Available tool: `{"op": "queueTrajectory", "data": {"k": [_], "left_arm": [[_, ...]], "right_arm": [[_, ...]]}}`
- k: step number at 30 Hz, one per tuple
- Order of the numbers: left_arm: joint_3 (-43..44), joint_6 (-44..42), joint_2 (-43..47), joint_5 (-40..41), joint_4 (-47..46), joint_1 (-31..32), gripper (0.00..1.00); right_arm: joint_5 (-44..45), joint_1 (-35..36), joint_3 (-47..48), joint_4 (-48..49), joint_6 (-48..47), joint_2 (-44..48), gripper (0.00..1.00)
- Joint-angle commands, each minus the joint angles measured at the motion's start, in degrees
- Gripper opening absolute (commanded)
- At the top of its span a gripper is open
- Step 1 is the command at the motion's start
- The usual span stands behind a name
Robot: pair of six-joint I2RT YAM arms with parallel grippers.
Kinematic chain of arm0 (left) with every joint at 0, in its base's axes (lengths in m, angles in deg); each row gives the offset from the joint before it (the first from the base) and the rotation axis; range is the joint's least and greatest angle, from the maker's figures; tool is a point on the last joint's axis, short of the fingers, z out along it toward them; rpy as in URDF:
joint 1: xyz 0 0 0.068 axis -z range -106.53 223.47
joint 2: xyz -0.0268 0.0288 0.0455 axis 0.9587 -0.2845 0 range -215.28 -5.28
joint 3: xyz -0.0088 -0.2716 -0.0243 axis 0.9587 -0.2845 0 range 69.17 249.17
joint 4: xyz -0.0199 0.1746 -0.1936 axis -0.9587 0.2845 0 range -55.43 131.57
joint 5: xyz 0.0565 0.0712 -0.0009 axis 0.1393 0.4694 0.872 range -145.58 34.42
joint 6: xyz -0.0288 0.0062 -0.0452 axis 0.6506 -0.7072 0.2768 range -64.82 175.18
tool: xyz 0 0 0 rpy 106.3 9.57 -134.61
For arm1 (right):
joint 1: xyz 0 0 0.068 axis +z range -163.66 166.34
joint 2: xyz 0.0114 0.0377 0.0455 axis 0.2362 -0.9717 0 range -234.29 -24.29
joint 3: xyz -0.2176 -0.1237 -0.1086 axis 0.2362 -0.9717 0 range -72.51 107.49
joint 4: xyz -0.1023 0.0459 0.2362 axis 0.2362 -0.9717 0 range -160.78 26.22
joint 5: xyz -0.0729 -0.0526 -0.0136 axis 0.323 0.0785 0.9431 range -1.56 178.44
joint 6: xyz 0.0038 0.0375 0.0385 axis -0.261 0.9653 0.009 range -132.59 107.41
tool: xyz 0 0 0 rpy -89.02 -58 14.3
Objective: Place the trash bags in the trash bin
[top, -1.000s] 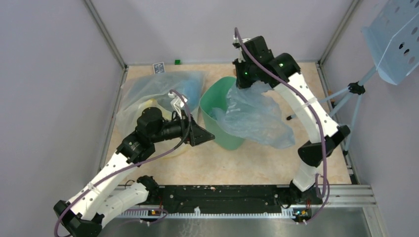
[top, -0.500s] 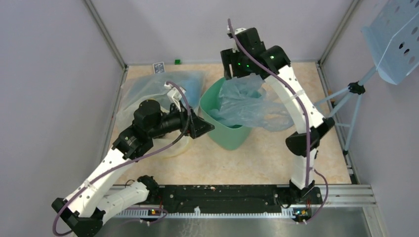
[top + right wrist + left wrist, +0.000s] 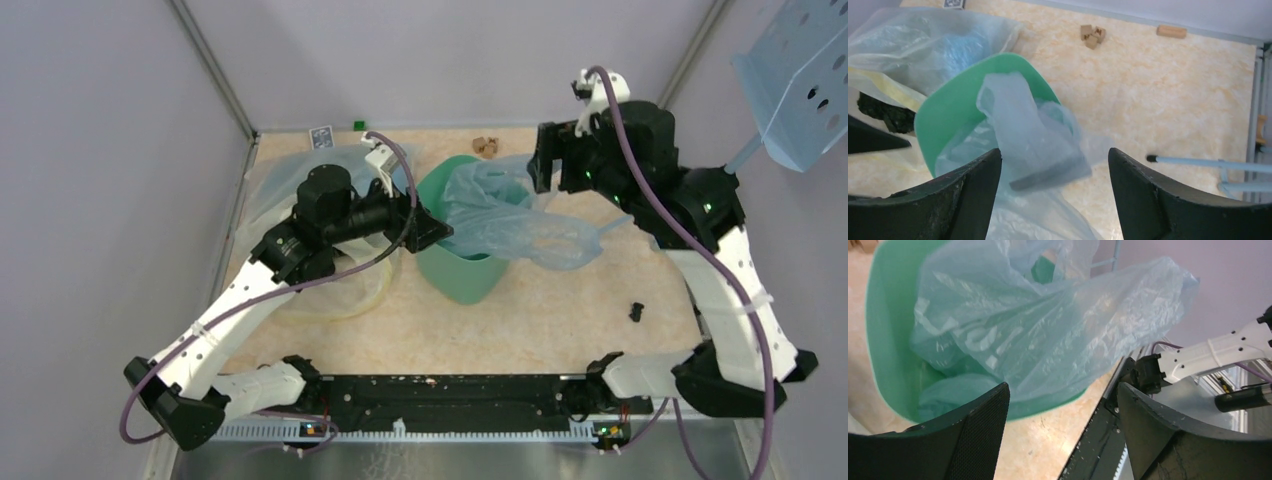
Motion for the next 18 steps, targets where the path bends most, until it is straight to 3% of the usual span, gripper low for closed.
{"op": "queueTrajectory", "data": {"k": [1,6,10,18], "left_arm": [[6.85,-7.19,-3.10,0.24,-4.08,0.69,0.84],[13.53,-15.29,-8.88,1.66,-6.22,0.65,0.84],[19.18,-21.27,-14.19,1.67,-8.54,0.65,0.90],[27.58,-34.05,-24.37,-4.82,-7.36,0.70,0.98]], "right_arm": [[3.08,-0.36,-9.31,3.91,1.53,8.80,0.78],[0.67,-0.28,-18.48,5.29,3.92,16.55,0.77],[-1.92,-0.30,-22.04,5.71,5.75,20.39,0.78],[-6.06,-0.29,-29.94,8.19,7.85,25.72,0.79]]}}
